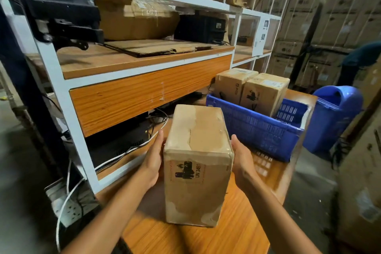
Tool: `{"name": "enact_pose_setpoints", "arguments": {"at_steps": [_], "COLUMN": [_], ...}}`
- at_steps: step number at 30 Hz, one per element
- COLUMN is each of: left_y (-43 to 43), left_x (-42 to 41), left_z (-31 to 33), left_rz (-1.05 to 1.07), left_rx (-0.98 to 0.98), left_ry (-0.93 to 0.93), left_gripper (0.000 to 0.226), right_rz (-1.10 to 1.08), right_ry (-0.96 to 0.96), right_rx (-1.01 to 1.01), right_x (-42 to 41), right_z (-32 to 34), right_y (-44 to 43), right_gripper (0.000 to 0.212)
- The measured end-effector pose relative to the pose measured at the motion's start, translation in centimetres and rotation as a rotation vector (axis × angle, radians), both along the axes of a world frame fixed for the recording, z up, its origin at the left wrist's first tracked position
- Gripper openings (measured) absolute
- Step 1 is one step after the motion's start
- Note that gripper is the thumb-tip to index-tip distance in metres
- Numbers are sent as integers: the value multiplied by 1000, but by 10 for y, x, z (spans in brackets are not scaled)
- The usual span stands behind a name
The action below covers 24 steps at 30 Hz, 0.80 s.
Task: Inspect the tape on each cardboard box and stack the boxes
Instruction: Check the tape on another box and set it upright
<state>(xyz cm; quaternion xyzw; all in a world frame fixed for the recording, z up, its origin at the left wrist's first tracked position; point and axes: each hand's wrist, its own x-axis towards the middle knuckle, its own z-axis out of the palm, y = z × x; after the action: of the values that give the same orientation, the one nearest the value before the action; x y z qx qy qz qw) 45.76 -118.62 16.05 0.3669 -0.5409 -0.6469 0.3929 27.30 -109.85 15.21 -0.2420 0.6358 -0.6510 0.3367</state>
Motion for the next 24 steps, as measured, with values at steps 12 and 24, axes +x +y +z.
{"name": "enact_pose_setpoints", "arguments": {"at_steps": [12,24], "left_y": [-15,-39], "left_x": [6,-15], "left_z": [21,59], "left_rz": [-22,-458], "left_rx": [-1133,-980], "left_ry": [-523,-1198], "left_gripper": [47,68], "right_rz": [35,406], "right_ry": [1236,1417], "right_rx": [220,442], "right_x": [18,3], "right_z": [50,79], "right_y": [7,-30], "right_gripper": [21,48]}}
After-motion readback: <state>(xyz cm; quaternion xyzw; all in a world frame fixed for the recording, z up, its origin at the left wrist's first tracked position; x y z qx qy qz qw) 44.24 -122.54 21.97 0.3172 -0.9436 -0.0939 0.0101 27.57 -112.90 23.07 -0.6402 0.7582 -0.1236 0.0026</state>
